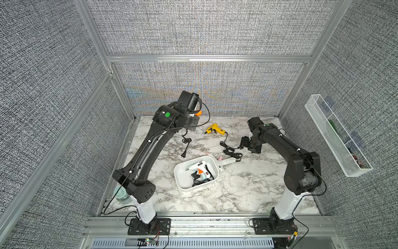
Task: Put the hot melt glue gun into the storage box
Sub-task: Pick up the hot melt adhesive gun from the center of the board, then place the hot melt adhesive gun in the storage box.
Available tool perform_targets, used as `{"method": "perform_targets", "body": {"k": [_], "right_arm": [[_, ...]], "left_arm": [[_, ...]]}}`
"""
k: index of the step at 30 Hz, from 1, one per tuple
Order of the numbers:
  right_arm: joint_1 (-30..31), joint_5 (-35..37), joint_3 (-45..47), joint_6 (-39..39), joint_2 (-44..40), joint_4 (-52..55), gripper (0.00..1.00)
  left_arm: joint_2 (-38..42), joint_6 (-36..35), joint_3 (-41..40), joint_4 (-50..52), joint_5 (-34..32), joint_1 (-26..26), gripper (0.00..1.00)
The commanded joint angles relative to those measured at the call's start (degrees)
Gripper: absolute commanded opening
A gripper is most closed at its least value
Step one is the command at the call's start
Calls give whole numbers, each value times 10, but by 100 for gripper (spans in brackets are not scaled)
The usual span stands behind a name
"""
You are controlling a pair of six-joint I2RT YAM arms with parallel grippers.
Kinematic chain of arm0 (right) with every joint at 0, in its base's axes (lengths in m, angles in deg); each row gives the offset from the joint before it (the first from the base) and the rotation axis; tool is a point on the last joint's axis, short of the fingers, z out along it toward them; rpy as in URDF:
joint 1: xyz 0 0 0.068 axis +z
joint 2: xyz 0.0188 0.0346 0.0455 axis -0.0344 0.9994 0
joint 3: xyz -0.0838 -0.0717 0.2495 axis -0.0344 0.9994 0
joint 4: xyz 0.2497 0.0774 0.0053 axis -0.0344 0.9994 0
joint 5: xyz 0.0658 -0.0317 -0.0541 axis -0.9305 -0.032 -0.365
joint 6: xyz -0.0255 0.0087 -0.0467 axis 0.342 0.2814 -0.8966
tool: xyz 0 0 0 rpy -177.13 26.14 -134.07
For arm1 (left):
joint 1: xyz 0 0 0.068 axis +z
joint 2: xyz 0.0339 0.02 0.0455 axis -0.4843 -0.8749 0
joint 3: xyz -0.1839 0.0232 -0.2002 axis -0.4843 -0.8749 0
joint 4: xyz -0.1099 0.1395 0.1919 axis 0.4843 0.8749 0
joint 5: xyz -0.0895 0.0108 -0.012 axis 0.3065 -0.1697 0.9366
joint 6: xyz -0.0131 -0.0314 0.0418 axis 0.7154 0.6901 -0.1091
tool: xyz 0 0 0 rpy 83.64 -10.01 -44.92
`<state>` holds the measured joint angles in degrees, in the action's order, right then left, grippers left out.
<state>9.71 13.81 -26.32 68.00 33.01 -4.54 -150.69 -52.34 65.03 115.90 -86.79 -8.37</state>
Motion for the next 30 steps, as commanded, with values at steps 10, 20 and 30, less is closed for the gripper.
{"method": "perform_targets", "body": {"k": [10,20,30], "right_arm": [[8,-11,-24,-1,31,-16,74],[10,-9,-22,-1,42,-21,74],[8,-7,-29,1,44,-20,74]], "left_arm": [[104,101,-199,58,86,-20,19],[126,111,-343,-20,111,-24,19],[105,83,-421,-80,117,-37,19]]}}
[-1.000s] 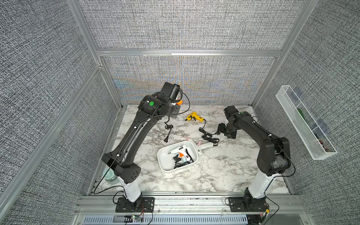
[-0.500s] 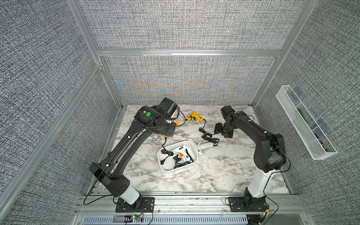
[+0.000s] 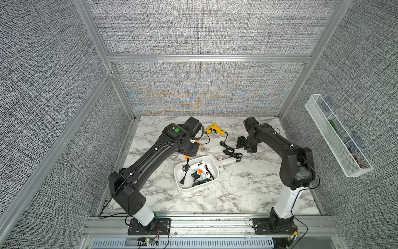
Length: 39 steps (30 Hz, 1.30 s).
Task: Put the hot melt glue gun into the storage box
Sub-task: Place the hot melt adhesive gun in the storage box.
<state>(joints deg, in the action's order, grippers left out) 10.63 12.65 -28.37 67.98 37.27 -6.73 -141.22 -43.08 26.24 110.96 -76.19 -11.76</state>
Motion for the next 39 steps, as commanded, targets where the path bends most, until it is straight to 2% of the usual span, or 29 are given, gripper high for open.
{"method": "perform_targets", "body": {"k": [1,9,15,21,31,39], "right_arm": [[-1,5,-9,1,2,2,74],[-2,5,-3,2,2,3,74],[-1,6,-1,-1,3,2,74],[0,5,11,1,-3,0,74],[0,10,43,8,-25,-5,74],[0,13,43,9,-30,-3,74]], "left_arm": [[16,-6,-56,-39,13,-5,19],[66,18,-203,-89,29,-29,19],[74,-13,-286,-143,26,-55,20],[67,-118,-338,-198,-5,-64,23],[89,-316,-390,-284,15,-73,29],[117,-391,-394,-283,56,-81,28]]}}
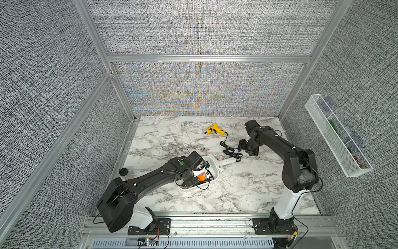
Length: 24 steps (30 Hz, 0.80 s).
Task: Put the hot melt glue gun into the storage box
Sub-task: Place the hot melt adhesive gun in the storage box.
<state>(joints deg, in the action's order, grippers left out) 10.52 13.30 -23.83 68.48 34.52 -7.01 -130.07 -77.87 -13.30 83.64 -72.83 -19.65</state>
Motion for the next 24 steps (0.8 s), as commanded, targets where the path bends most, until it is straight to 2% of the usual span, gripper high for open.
{"method": "perform_targets", "body": {"k": [1,8,13,24], "right_arm": [[1,5,-2,4,-1,-1,74],[1,4,-12,3,6,-1,74],[0,4,-19,4,8,0,74],[1,6,-4,3,4,-2,74]], "left_arm": [[4,-44,1,-10,28,-4,28],[-29,-63,15,-40,27,-16,28],[-26,-75,-38,-82,1,-16,27],[-28,-34,-80,-93,-35,-15,28]]}}
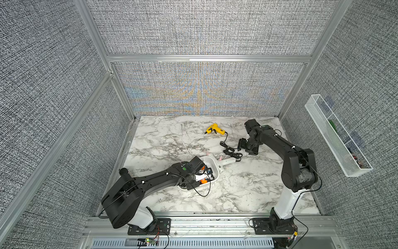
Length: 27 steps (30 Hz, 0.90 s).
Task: Put the hot melt glue gun into the storage box
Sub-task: Place the hot melt adhesive gun in the storage box.
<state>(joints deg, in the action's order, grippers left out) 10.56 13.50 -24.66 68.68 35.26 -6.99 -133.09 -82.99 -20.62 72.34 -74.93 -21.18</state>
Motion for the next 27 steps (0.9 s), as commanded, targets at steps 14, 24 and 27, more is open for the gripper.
{"method": "perform_targets", "body": {"k": [14,24,27], "right_arm": [[1,2,-1,2,2,-5,74],[0,3,-11,4,5,-3,74],[0,0,-28,4,9,2,74]], "left_arm": [[33,78,2,96,-42,1,47],[43,93,78,73,-76,1,54],[22,102,126,71,-97,8,55]]}}
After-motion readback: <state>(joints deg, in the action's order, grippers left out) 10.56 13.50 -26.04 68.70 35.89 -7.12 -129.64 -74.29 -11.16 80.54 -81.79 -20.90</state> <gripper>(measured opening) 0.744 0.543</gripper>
